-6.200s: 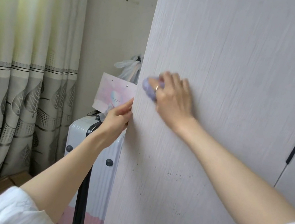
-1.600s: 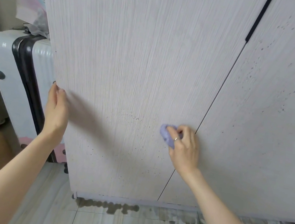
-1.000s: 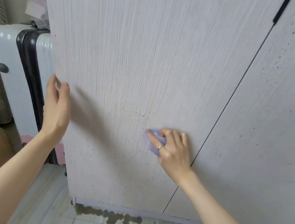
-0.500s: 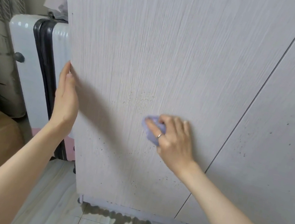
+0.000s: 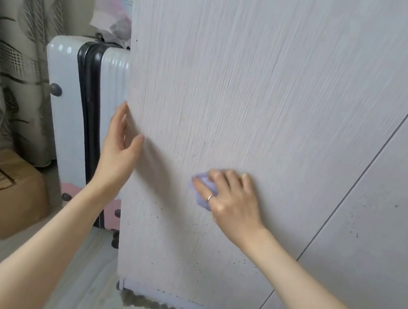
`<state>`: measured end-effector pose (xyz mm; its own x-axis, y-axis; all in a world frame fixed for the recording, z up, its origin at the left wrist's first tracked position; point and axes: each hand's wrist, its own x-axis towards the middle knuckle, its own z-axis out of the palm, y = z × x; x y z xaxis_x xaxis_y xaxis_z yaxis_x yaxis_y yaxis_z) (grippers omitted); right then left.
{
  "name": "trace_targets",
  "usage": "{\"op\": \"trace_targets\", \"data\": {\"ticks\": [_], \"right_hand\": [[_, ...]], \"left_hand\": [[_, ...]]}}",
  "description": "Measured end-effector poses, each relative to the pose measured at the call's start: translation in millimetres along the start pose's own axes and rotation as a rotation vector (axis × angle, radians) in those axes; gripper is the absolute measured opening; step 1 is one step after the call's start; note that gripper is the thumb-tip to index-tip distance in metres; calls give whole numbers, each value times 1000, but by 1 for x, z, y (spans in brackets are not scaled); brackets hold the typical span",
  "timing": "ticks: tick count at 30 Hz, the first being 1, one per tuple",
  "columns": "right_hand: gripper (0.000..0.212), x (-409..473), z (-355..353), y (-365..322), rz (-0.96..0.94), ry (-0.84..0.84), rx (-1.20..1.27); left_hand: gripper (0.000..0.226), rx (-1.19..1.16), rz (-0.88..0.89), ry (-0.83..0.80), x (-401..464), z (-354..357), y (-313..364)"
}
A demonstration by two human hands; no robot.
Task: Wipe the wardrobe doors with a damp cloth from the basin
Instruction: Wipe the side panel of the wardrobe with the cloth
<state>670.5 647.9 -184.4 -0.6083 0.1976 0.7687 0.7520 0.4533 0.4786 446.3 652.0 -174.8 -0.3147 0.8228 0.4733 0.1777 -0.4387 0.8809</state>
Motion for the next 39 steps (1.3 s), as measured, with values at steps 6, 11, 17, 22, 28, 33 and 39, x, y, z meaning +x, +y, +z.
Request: {"op": "trace_targets", "data": {"ticks": [6,11,17,22,28,33,39], "right_hand": [[36,33,-5,7,237,126,24],[42,58,-1,5,433,196,97],[41,38,16,-20,-231,-31,-29],[35,91,4,-6,220,199,2],[26,74,24,-46,0,95,-12],[27,94,24,-38,-13,127,-47],[37,127,30,-53,298,233,45]], "left_hand": [[63,-23,-19,-10,1,-5,0],[66,-32,-14,-10,-1,-4,1],[64,-78,-49,-13,-2,-5,7],[58,-136,-83,-5,-1,-7,9],[42,-199,-99,-14,3,-12,7],[35,-251,-90,-70,7,-17,3],[35,-286,-100,-109,9,-21,-1]]}}
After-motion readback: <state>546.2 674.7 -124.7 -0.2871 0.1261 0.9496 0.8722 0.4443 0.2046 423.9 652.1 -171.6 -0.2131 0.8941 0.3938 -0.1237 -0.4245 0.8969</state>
